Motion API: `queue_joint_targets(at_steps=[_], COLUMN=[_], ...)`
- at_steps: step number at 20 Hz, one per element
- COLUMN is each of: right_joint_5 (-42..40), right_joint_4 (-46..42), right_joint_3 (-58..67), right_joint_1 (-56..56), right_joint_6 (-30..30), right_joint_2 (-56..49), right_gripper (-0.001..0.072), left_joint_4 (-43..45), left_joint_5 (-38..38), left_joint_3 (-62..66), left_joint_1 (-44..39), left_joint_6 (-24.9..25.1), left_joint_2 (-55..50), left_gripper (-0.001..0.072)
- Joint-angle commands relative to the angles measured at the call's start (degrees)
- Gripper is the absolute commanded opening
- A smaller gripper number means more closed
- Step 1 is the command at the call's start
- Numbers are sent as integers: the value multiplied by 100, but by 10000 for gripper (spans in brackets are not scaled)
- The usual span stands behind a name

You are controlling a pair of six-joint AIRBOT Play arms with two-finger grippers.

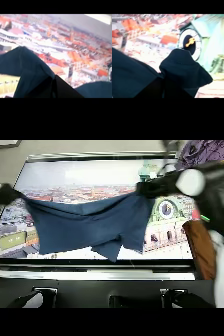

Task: Fold the clothes and pants, and hang the long-sleeved shirts on hangers.

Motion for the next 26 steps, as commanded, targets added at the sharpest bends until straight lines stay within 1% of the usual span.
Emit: queue_joint_targets(at_steps=[1,3,5,7,9,10,11,12,13,14,15,16,17,18,19,21,24,26], right_joint_5=[-560,-813,-1200,-1574,-1709,-1569,-1290,-942,-551,-164,358,894,1421,1840,1937,1716,1294,898], right_joint_4=[1969,2208,2208,2210,2229,2264,2424,2710,3158,3504,3668,3654,3670,3674,3827,4511,4618,4610], right_joint_3=[-31,-31,-31,-31,-26,42,170,317,413,415,413,398,306,92,-238,-1143,-2271,-2743], right_joint_1=[-531,-737,-824,-824,-850,-940,-1104,-1364,-1742,-2146,-2594,-2979,-3355,-3650,-3866,-4054,-3768,-3488], right_joint_6=[-358,-601,-614,-610,-511,-352,-365,-599,-1102,-1506,-1873,-2157,-2459,-2702,-2793,-3283,-3797,-3971], right_joint_2=[-1537,-2114,-2472,-2656,-2688,-2684,-2684,-2669,-2597,-2492,-2389,-2315,-2260,-2212,-2159,-2063,-2065,-2070], right_gripper=[27,26,26,27,35,109,189,261,272,272,273,288,342,352,353,353,353,352], left_joint_4=[107,92,-2,-57,-59,-57,-57,-57,-55,-55,-52,-33,-9,0,11,11,7,11], left_joint_5=[935,1403,1633,1788,1768,1624,1364,1005,645,308,55,-188,-404,-579,-723,-944,-1029,-1008], left_joint_3=[-225,-188,-94,-13,39,116,240,407,555,654,656,656,638,584,507,337,273,271], left_joint_1=[-404,-505,-570,-612,-608,-564,-490,-361,-208,-11,203,413,638,846,1003,1215,1237,1174], left_joint_6=[-59,-282,-396,-396,-398,-396,-398,-396,-380,-269,-168,-127,-109,-39,42,116,120,107], left_joint_2=[-1639,-2321,-2763,-2990,-3003,-2986,-2966,-2929,-2857,-2717,-2503,-2284,-2039,-1794,-1591,-1268,-1117,-1126], left_gripper=[14,14,14,15,18,50,175,387,546,607,609,609,609,609,609,608,608,608])
